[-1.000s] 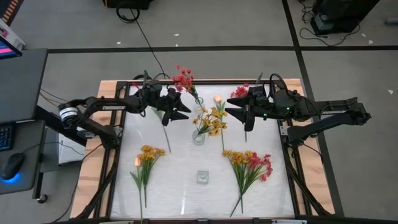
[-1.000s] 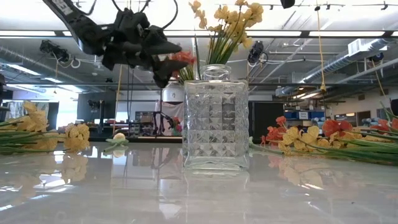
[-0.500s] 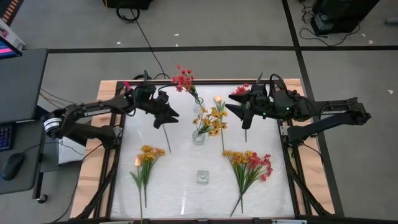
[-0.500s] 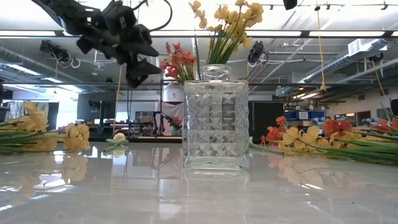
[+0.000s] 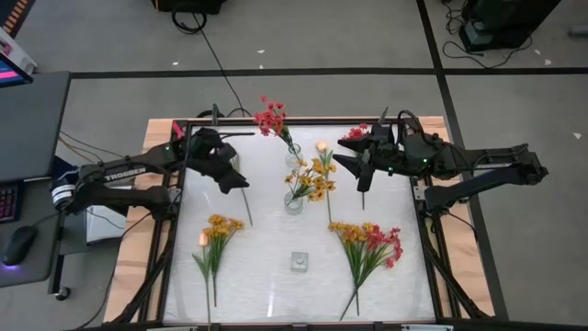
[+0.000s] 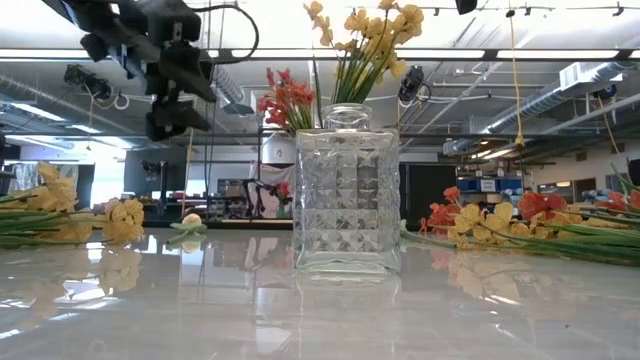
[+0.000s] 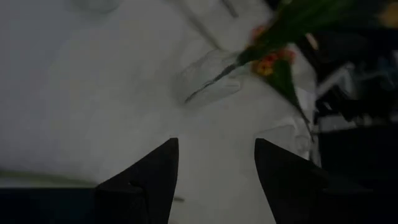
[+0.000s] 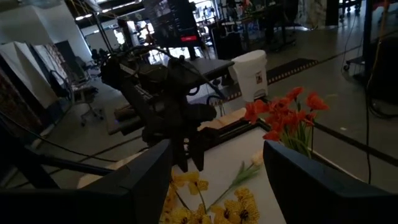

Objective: Sort flowers into vase by color
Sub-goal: Put the bottom orange flower into the bottom transparent vase

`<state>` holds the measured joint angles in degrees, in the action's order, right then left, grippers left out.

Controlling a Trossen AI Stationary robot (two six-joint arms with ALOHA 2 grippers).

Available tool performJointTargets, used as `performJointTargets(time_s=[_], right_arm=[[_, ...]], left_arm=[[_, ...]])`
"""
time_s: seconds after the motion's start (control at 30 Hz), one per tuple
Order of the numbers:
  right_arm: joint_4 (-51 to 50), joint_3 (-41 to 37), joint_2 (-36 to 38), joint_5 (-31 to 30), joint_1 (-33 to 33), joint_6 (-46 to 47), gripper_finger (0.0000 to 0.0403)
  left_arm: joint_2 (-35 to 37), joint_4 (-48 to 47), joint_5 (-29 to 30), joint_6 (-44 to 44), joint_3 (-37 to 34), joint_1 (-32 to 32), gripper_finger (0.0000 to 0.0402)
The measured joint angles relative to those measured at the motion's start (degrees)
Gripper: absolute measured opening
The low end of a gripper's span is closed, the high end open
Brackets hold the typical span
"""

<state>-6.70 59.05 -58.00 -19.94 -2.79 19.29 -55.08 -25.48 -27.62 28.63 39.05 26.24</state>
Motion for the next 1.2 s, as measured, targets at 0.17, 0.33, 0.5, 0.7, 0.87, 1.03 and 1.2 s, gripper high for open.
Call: performJointTargets(time_s=[0.17, 0.33, 0.5, 0.7, 0.87, 1.03, 1.2], right_arm=[[0.1, 0.0, 0.0, -0.1, 0.0, 0.0, 0.0261], [0.9, 0.0, 0.0, -0.2, 0.0, 0.0, 0.0261], [1.6, 0.0, 0.0, -0.2, 0.0, 0.0, 0.0261], [1.6, 0.0, 0.0, -0.2, 0.0, 0.0, 0.0261], [1.6, 0.0, 0.0, -0.2, 0.0, 0.0, 0.0261], [1.6, 0.0, 0.0, -0.2, 0.0, 0.0, 0.0261], [1.6, 0.0, 0.0, -0.1, 0.0, 0.0, 0.0261]], left_arm=[[0.1, -3.0, 5.9, 9.2, 0.0, -2.7, 0.0215], [0.0, -6.6, 9.5, 17.8, 0.0, -6.0, 0.0215], [0.0, -8.6, 9.8, 27.1, 0.0, -9.9, 0.0215], [0.0, -6.1, 9.9, 38.4, 0.0, -14.5, 0.0215], [0.0, 0.0, 10.3, 51.0, 0.0, -16.0, 0.0215], [0.0, 3.4, 17.2, 53.9, 0.0, -15.7, 0.0215], [0.0, 2.7, 20.6, 56.9, 0.0, -15.9, 0.0215]])
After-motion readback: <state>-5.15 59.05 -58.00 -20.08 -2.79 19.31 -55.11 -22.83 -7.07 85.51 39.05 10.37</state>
